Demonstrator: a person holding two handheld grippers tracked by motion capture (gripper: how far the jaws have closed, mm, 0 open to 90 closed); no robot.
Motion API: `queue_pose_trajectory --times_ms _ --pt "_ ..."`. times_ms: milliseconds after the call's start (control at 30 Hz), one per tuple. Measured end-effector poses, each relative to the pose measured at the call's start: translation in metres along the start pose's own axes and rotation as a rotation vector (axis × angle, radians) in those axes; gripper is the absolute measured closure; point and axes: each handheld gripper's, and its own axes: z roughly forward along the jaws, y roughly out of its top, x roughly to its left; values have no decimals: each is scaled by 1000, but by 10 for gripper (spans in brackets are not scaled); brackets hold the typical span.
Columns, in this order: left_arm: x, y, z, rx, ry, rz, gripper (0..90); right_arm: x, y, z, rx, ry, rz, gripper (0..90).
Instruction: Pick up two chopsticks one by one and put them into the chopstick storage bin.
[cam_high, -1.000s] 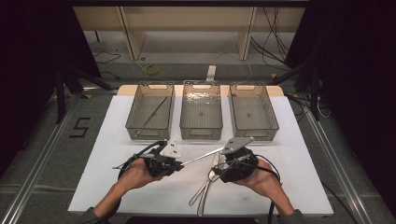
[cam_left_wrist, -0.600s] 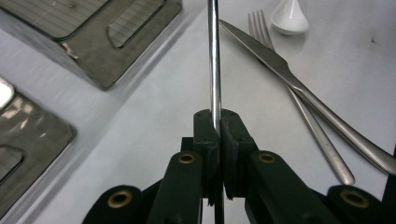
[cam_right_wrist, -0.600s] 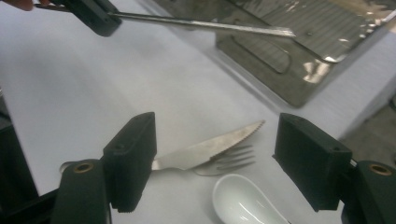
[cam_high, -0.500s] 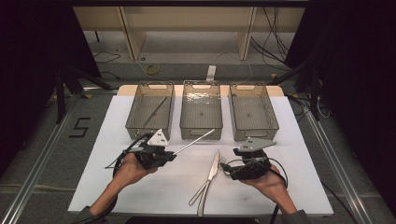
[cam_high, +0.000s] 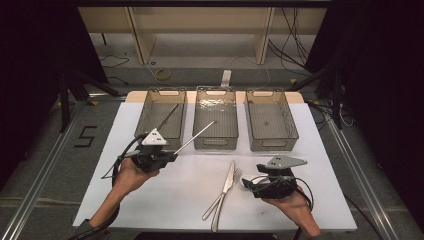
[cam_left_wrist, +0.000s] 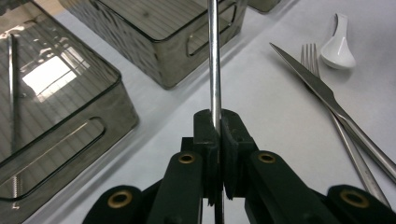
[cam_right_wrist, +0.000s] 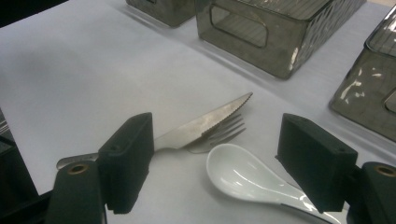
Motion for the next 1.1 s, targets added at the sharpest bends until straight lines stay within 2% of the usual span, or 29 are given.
queue_pose_trajectory --times_ms 133,400,800,1100 --pt "10 2 -5 -20 20 -32 855 1 -4 -3 -6 2 10 270" --pt "36 12 -15 -74 79 -123 855 -1 -11 -7 -12 5 33 264" --pt "80 27 -6 -72 164 -225 855 1 -17 -11 -6 7 42 259" --pt "101 38 6 -45 205 -254 855 2 -18 -12 -13 16 43 257"
